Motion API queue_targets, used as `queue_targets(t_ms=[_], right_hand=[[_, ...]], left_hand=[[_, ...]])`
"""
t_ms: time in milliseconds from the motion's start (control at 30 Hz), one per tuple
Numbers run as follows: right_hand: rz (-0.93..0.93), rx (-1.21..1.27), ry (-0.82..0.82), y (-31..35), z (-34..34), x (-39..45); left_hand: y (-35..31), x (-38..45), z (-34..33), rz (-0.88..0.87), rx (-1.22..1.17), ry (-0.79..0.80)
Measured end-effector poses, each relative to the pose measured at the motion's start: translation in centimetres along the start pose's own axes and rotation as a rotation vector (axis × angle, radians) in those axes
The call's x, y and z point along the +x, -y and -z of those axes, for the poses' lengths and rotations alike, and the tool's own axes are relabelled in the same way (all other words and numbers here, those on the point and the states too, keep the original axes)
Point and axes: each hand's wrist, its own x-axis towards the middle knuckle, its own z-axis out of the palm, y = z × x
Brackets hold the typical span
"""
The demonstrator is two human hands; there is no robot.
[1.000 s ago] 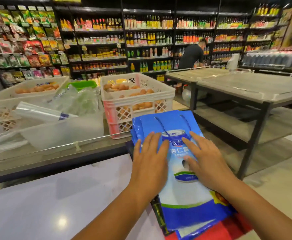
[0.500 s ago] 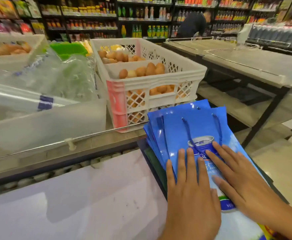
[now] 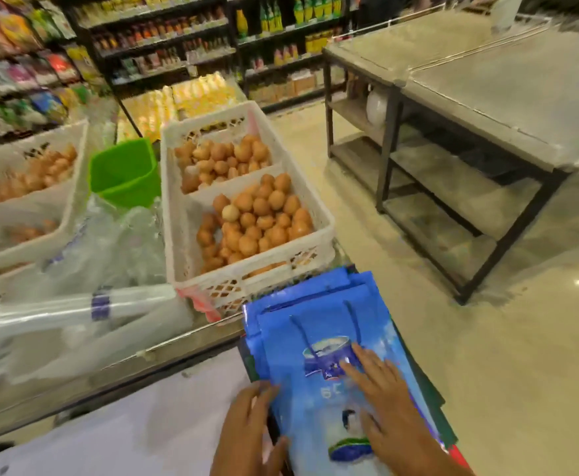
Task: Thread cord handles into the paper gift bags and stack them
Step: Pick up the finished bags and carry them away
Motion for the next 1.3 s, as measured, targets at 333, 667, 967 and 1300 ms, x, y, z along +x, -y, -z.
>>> queue_targets(t_ms=[333,667,967,1300], right_hand=[[-0.723,0.498,0.214,-6.6,6.5,0.7],[-0.836,0.663,0.536,-5.7,8.3,4.1],[-0.886,0.723,0.560,-6.8,6.2,3.9],[-0.798,0.776,0.497,-7.1,5.5,2.2]], left_hand=[[-6.2,0.2,-0.7,1.192,-0.902,0.136],[-3.2,1.2,-2.9,1.067,-0.979,0.128],[-3.8,1.2,-3.6,1.049,-1.000,0.081],[-6.8,2.1,-2.0,1.190,-1.087,0.001]])
